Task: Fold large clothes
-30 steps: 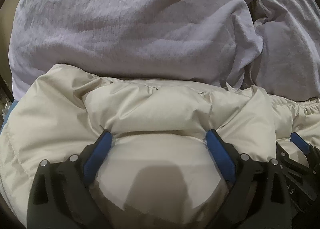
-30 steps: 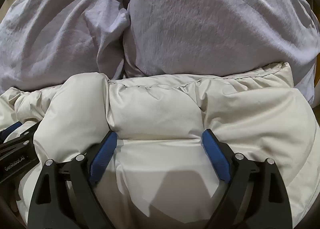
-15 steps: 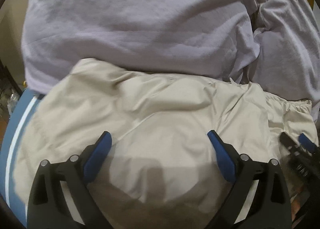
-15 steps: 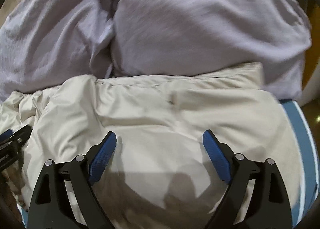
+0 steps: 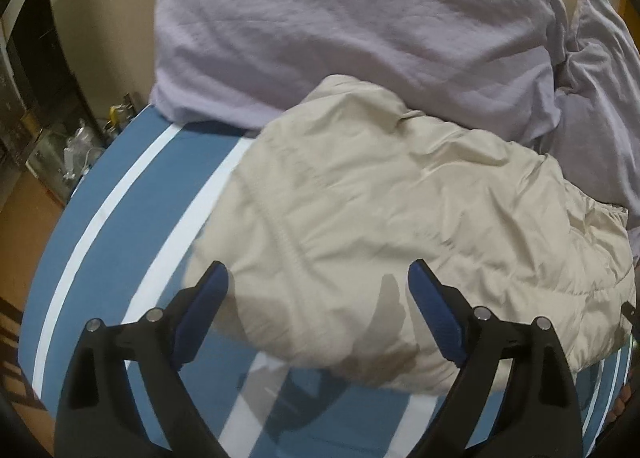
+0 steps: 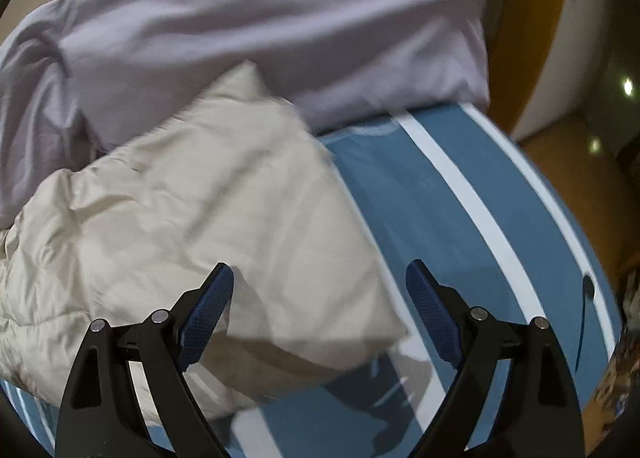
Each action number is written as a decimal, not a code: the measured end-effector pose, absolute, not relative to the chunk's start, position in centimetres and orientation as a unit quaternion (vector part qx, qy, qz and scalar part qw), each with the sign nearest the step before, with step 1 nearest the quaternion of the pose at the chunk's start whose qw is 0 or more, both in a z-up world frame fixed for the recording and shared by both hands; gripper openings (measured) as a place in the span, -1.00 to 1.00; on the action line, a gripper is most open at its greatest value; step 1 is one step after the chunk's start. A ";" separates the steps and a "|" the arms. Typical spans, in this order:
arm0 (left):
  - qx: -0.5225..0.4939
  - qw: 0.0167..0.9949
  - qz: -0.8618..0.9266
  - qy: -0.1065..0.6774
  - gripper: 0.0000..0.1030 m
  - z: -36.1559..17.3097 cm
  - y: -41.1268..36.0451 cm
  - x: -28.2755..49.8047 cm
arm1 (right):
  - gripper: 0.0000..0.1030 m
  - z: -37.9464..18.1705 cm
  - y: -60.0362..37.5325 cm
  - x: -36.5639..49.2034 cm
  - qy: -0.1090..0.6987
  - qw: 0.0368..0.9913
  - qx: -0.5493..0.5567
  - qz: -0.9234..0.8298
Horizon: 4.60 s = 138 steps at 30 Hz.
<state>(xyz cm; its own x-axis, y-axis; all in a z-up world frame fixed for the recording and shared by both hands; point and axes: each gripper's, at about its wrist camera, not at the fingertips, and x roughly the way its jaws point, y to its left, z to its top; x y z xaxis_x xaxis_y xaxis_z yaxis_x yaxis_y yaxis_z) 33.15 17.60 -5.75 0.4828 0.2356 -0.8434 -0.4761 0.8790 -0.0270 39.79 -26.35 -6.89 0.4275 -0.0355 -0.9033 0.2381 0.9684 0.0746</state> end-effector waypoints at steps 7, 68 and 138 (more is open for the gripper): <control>-0.174 0.834 0.209 0.480 0.77 -6.2 19.5 30.9 | 0.75 -8.6 -29.1 39.5 0.559 0.800 0.212 -0.053; -0.283 0.824 0.238 0.430 -0.57 -3.5 25.3 13.6 | -0.48 -6.5 -25.9 23.9 0.563 0.784 0.249 0.081; -0.313 0.791 0.263 0.455 0.95 -6.8 25.6 16.5 | 0.44 -8.5 -9.2 27.1 0.519 0.844 -0.056 0.127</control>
<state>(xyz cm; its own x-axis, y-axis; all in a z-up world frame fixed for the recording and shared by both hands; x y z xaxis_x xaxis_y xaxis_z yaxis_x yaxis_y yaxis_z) 16.55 25.59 -6.83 0.4478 0.1309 -0.8845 -0.7002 0.6666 -0.2559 27.11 -9.24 -8.47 0.4295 0.1553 -0.8896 -0.2723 0.9615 0.0364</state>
